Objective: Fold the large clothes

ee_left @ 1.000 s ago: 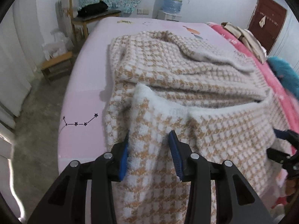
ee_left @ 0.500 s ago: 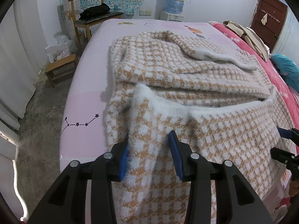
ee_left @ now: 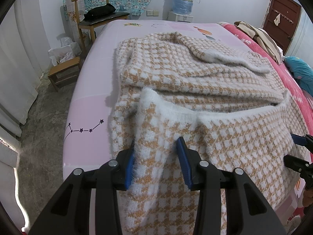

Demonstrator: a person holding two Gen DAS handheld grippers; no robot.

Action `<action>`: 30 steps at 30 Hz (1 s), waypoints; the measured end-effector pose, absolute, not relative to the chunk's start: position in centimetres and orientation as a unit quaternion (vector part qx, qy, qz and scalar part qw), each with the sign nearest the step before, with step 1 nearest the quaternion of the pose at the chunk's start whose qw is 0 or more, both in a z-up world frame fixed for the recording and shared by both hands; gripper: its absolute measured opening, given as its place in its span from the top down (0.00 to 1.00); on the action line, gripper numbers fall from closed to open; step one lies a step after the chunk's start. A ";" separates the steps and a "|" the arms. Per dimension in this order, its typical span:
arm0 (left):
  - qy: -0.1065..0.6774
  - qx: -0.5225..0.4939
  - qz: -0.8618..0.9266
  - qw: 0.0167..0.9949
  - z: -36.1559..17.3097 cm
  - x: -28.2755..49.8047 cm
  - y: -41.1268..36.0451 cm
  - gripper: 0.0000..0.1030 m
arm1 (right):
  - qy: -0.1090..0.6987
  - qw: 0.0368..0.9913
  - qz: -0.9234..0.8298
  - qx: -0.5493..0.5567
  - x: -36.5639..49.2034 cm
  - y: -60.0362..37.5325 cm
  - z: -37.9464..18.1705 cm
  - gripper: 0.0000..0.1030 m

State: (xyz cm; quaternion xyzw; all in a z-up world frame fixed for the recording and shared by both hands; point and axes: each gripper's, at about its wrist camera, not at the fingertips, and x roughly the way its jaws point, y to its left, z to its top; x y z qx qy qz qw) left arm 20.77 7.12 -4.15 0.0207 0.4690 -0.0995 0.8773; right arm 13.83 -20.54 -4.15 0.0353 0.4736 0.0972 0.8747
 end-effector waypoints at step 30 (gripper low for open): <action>0.469 0.022 -0.100 0.877 -4.2 20.8 7.1 0.62 | 0.473 0.875 0.099 0.035 13.8 -20.8 -4.2 0.08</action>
